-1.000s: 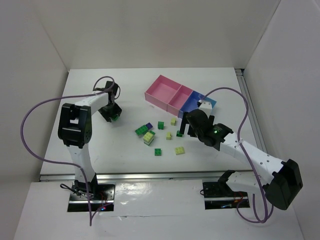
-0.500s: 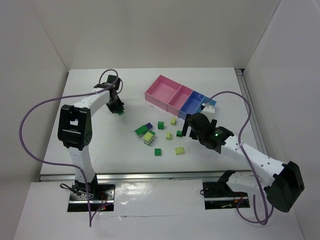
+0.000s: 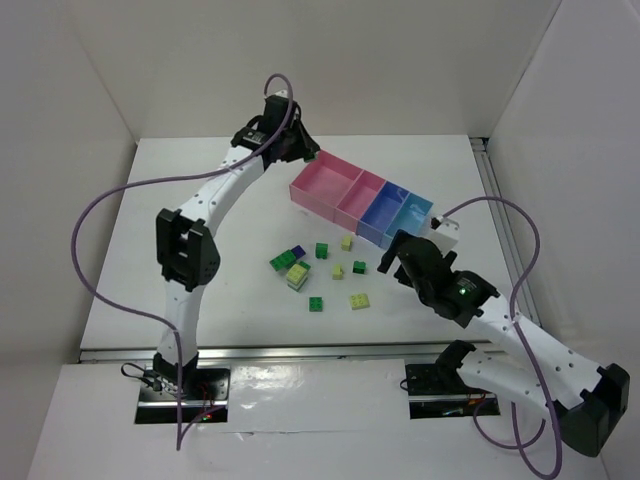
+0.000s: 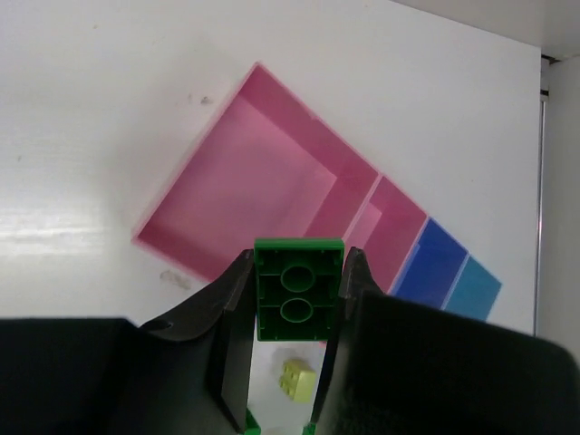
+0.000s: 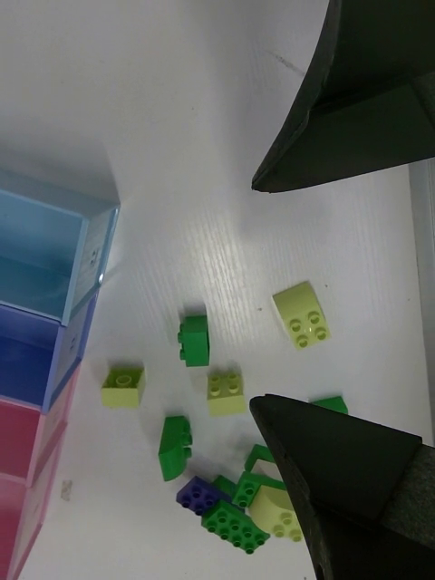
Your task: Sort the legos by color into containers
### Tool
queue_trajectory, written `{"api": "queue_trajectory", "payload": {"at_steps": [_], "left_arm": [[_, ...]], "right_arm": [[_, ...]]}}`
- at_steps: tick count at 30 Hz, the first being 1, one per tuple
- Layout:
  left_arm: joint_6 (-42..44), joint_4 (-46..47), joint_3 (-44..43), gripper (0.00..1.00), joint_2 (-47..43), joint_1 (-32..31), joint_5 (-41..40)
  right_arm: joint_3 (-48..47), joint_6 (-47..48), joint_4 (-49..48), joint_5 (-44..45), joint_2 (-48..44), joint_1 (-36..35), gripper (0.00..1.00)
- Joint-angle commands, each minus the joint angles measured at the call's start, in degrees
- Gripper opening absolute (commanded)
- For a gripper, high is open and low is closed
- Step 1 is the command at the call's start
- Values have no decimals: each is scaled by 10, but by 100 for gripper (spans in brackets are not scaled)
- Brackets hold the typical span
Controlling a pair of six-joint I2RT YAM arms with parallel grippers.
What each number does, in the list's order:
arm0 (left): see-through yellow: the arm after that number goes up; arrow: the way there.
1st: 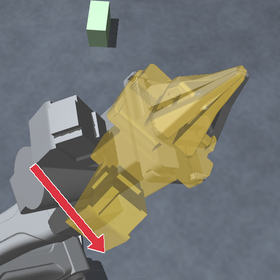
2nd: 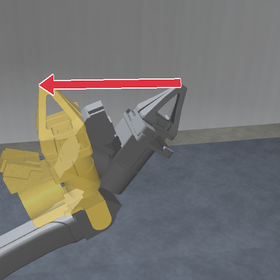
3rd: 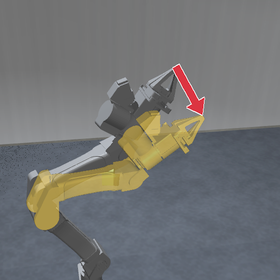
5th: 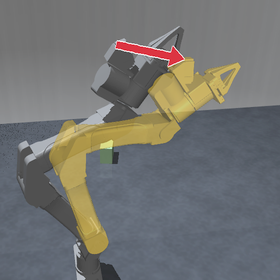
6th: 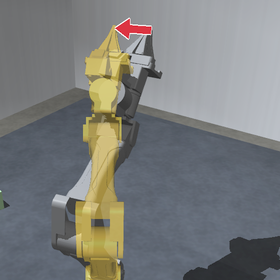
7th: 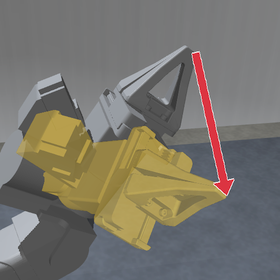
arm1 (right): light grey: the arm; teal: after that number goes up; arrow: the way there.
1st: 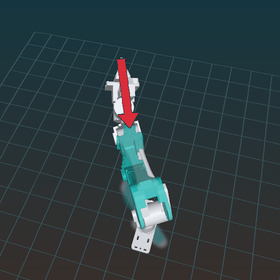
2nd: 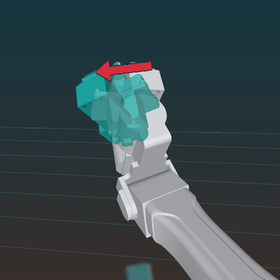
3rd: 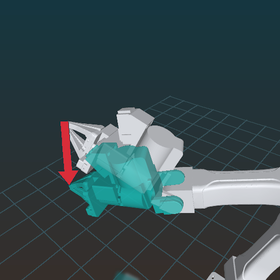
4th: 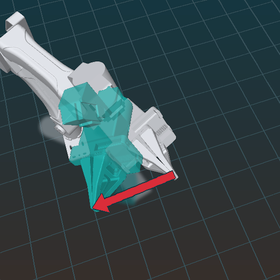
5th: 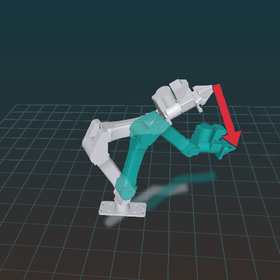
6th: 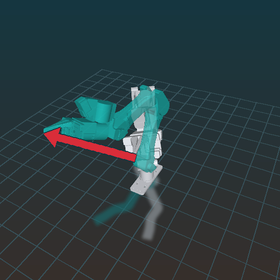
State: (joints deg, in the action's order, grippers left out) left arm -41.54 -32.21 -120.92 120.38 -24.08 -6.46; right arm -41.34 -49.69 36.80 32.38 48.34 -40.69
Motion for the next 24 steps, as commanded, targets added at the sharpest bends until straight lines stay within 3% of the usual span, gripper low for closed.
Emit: {"api": "queue_trajectory", "payload": {"at_steps": [1, 3, 5, 8, 14, 20, 24], "left_arm": [[25, -24, -88, 31, 105, 8, 44], [25, -24, -141, 40, 137, 8, 83], [25, -24, -161, 62, 166, 8, 108], [31, -24, -138, 82, 147, 2, 115], [66, -30, -57, 82, 22, 2, 65], [81, -24, 140, 82, -177, 2, 18], [68, 22, 282, 85, -279, 37, 92]], "right_arm": [[-4, -21, 39, 8, -25, -6, 100], [3, -16, 39, -11, -30, -6, 100], [8, -8, 32, -20, -30, -6, 100], [8, 16, 13, -38, -11, -6, 100], [0, 60, -61, -115, 104, -11, 96], [-11, 55, -159, -132, 213, -11, 90], [-33, 50, -172, -126, 289, -11, 89]]}}
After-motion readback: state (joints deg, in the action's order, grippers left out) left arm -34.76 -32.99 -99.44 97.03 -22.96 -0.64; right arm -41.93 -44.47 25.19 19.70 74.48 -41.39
